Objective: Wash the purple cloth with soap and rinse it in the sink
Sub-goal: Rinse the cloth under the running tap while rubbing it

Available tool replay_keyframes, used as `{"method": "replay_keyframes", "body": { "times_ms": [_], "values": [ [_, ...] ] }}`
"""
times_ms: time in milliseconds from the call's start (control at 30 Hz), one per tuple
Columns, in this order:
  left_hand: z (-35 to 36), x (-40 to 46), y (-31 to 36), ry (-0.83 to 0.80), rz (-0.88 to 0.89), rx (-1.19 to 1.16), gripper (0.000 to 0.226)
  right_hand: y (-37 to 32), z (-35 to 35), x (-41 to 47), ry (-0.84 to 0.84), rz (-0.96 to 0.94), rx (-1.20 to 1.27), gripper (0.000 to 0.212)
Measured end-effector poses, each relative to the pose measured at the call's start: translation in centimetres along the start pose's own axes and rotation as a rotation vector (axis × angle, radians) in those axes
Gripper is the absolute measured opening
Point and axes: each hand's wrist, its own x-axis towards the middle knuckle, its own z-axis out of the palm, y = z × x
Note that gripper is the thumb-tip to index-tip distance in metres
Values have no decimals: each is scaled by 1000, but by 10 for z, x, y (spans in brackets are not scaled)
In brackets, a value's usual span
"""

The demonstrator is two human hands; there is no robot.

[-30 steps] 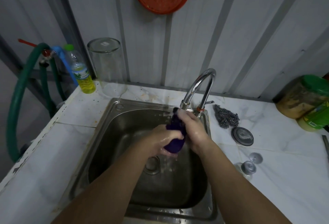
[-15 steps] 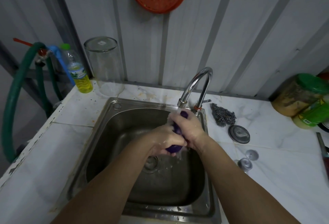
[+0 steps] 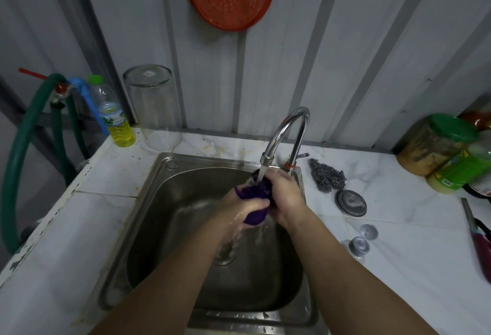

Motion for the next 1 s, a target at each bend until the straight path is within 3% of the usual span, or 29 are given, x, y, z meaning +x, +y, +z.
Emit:
{"method": "replay_keyframes", "body": {
  "times_ms": [67,133,233,367,500,667,767,867,933,1000],
  "values": [
    [0,-2,3,29,4,-326,40,-1,-3,-1,30,-22,116,13],
    [1,-3,8,112,14,-538,46,1,-3,-4,60,-70,161,30],
    [8,-5,17,180,-49,-616,41,19,0,-14,17,-142,87,39],
    [15,-3,16,241,-57,-386,49,37,4,-28,-6,-249,-73,7],
    [20,-4,16,440,-53,-110,41,34,7,-23,94,-323,-180,12],
    [19,-10,16,598,91,214,53,34,12,-18,177,-223,-294,32],
    [15,-6,16,481,46,238,53,20,15,-18,187,-12,-253,23],
    [9,-6,17,177,-157,4,70,-9,14,-22,97,176,-80,35],
    [5,-13,18,-29,-207,-57,53,-27,11,-17,95,252,-4,46],
    [7,-13,17,-113,-171,5,32,-40,9,-13,94,289,-37,48]
  ]
}}
